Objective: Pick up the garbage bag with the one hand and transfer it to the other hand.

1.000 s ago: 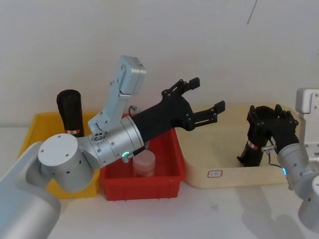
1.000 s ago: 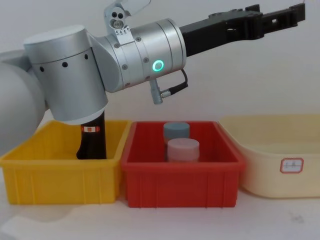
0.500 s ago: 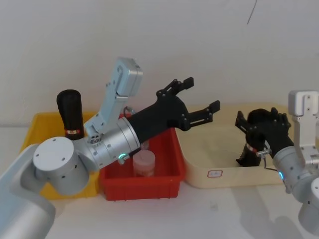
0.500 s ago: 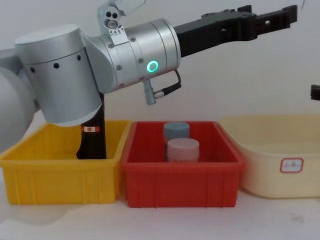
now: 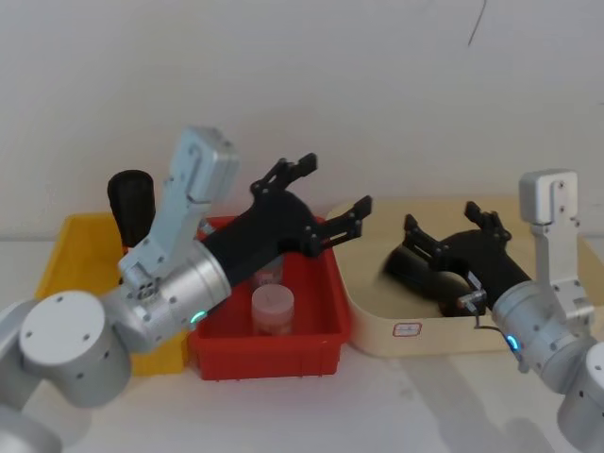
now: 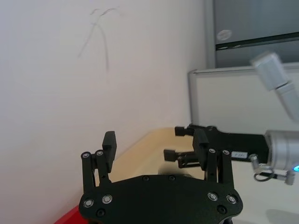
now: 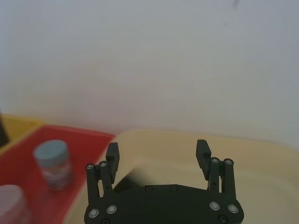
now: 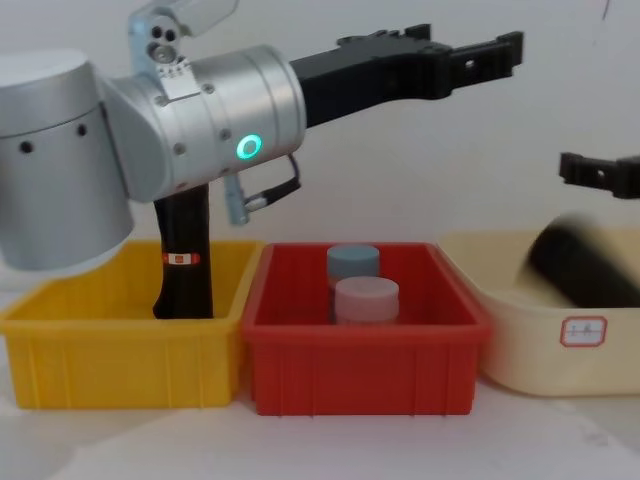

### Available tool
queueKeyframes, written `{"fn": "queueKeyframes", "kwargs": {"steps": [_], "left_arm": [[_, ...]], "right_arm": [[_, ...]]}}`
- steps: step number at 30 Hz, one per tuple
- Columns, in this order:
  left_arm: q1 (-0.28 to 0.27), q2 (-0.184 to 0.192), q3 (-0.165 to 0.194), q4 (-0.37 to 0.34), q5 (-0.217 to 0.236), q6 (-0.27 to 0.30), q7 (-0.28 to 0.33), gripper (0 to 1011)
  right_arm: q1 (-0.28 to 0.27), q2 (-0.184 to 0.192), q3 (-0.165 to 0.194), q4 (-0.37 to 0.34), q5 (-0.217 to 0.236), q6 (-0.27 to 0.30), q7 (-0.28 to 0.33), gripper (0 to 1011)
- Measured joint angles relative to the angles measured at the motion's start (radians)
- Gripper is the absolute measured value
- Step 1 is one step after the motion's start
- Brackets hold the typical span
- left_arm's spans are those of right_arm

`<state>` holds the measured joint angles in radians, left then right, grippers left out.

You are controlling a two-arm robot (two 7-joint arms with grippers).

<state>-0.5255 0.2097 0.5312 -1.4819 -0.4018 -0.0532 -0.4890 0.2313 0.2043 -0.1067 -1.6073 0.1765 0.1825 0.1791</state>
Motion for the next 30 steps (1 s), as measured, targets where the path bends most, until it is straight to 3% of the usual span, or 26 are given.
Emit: {"fn": "queueKeyframes", "kwargs": {"steps": [16,30], "left_arm": [[0.158,0.07,-0.057,-0.174,0.063,0.027,0.148,1002],[0.261,0.118,-0.099,-0.296,0.129,0.062,0.242,1002]], "right_arm": [[0.008,-0.009,-0.058,-0.085,0.046,-0.017,0.082,1001],[-0.001,0.044,-0.135,-0.11,0.059,-0.026,0.193,1001]]}}
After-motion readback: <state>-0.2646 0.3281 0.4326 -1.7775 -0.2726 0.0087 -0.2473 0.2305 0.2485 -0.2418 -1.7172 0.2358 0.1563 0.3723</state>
